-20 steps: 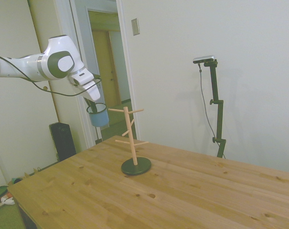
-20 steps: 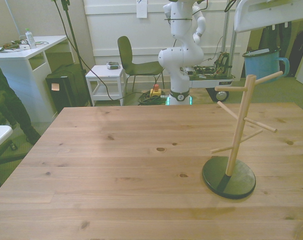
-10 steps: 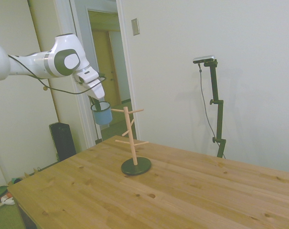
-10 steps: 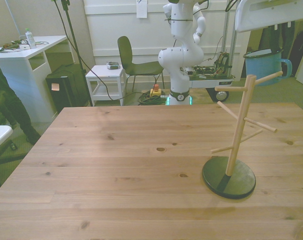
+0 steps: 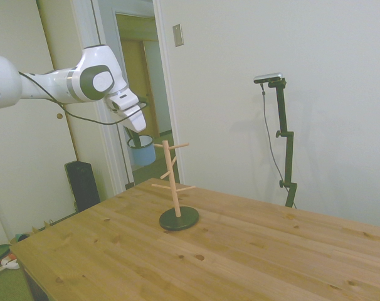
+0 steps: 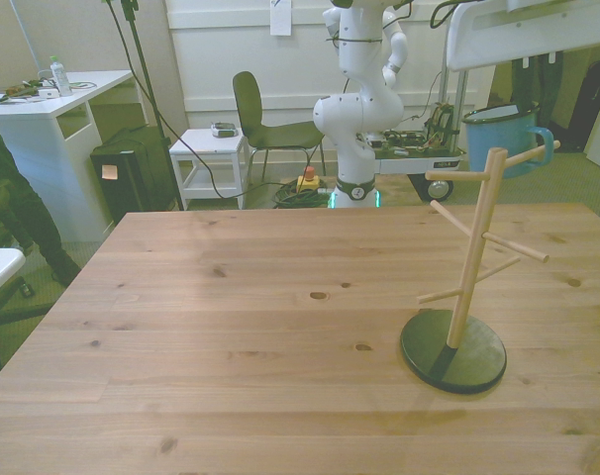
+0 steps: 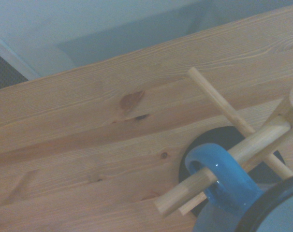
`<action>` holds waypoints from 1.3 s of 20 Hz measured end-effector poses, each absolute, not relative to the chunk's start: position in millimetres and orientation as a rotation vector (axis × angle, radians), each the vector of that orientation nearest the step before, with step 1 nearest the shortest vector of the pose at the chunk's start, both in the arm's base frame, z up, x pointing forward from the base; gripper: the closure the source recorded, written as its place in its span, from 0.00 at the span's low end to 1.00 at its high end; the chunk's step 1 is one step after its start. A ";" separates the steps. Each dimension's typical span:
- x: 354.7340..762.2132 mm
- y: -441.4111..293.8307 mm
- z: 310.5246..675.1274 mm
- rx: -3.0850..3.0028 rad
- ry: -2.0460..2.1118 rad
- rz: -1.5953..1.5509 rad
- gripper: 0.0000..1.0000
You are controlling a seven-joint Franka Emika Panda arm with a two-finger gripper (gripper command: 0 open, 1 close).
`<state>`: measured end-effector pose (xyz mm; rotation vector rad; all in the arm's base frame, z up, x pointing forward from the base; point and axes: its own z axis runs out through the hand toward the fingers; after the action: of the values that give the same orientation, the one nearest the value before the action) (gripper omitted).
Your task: Hang the mug
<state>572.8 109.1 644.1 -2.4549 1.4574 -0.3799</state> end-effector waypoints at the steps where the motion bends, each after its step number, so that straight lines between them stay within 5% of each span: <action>1: 573.5 106.5 642.3 -2.456 1.462 -0.377 1.00; 8: 576.0 92.0 633.8 -2.456 1.487 -0.362 1.00; 9: 576.5 89.5 633.8 -2.453 1.491 -0.362 0.00; 26: 580.1 82.4 627.4 -2.448 1.504 -0.341 0.00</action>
<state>580.1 82.4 627.4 -2.4480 1.5041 -0.3408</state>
